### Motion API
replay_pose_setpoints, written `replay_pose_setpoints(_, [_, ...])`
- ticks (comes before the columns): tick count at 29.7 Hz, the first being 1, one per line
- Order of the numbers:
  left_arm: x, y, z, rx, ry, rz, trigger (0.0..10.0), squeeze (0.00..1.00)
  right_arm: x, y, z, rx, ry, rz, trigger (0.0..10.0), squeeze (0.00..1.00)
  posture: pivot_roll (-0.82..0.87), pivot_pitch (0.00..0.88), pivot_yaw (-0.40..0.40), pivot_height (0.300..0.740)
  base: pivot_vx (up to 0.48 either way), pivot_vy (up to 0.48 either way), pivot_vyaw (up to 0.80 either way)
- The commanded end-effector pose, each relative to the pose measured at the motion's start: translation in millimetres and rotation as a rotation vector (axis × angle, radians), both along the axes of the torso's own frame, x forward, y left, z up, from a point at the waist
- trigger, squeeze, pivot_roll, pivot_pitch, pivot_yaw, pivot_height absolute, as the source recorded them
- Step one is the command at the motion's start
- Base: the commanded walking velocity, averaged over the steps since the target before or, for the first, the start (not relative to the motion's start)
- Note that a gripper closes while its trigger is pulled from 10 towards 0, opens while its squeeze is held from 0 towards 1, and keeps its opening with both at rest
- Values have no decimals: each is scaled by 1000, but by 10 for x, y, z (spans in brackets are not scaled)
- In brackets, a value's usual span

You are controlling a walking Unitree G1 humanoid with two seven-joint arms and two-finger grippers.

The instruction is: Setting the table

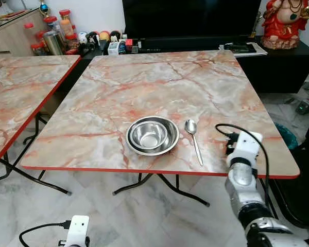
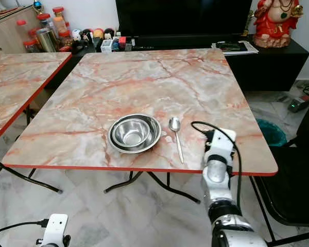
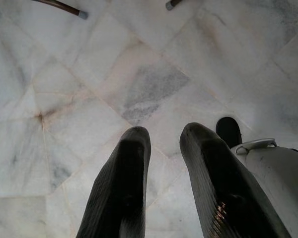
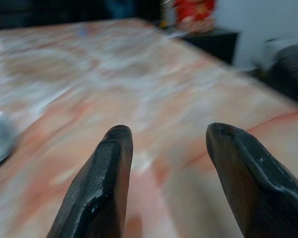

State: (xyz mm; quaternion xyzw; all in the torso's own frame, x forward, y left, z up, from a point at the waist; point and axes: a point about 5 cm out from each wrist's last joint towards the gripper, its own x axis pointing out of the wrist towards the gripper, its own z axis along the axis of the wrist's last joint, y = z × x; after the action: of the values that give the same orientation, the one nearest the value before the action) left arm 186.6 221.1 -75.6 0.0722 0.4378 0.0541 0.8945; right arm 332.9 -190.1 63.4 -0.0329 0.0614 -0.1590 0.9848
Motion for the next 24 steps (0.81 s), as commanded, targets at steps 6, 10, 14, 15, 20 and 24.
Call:
replay_pose_setpoints(6, [24, 56, 26, 6, -13, 9, 10000, 0, -88, 173, -183, 8, 78, 98, 10000, 0, 39, 0, 91, 740, 0, 0, 0])
replay_pose_setpoints(10, [24, 51, 25, 3, -14, 9, 10000, 0, -114, 212, -219, 8, 88, 106, 10000, 0, 42, 0, 90, 740, 0, 0, 0])
replay_pose_setpoints(14, [26, 47, 26, 2, -14, 7, 10000, 0, -111, 226, -207, 9, 78, 106, 10000, 0, 39, 0, 91, 740, 0, 0, 0])
replay_pose_setpoints(15, [28, 47, 27, 3, -15, 7, 10000, 0, -98, 223, -177, -9, 63, 107, 10000, 0, 38, 0, 92, 740, 0, 0, 0])
replay_pose_setpoints(20, [77, 44, 61, 3, -59, 14, 10000, 0, 17, 206, 104, -6, -93, 107, 10000, 0, 30, 0, 93, 740, 0, 0, 0])
replay_pose_setpoints(24, [126, 23, 90, -6, -98, 18, 10000, 0, 57, 215, 218, 3, -158, 116, 10000, 0, 29, 0, 91, 740, 0, 0, 0])
